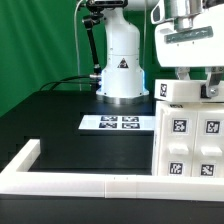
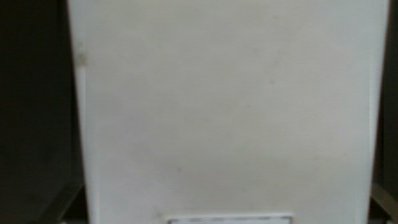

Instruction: Assemble cabinet

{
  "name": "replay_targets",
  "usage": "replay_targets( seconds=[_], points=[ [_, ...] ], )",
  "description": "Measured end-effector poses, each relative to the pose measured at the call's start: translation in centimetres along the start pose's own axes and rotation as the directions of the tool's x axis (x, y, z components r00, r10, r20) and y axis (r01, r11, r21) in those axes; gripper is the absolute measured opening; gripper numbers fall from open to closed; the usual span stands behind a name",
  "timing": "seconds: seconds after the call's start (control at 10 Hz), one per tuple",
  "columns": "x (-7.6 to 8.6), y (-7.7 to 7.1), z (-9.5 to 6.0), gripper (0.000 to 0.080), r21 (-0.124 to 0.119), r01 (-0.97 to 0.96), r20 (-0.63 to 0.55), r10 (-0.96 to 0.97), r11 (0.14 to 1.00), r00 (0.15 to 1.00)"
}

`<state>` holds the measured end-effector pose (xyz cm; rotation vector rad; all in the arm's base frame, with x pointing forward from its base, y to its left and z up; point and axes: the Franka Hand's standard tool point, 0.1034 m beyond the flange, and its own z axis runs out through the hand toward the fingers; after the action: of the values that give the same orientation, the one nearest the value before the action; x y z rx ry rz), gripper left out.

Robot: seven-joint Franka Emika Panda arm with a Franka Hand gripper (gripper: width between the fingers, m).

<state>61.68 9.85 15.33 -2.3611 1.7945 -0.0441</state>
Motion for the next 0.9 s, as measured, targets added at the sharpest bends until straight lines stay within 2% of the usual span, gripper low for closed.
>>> replay_targets(
  seconds=[0.3,0.8,0.9],
  points=[
    [0.3,0.23,0.12,0.0546,-0.001,-0.278,0.031,0.278,0.961,0.96],
    [0.15,0.14,0.07,0.0546,-0.013,-0.484,0.058,0.483,0.875,0.873],
    [0.1,0.15,0.09,0.0593,-0.014,-0.482,0.058,0.482,0.876,0.874]
  ],
)
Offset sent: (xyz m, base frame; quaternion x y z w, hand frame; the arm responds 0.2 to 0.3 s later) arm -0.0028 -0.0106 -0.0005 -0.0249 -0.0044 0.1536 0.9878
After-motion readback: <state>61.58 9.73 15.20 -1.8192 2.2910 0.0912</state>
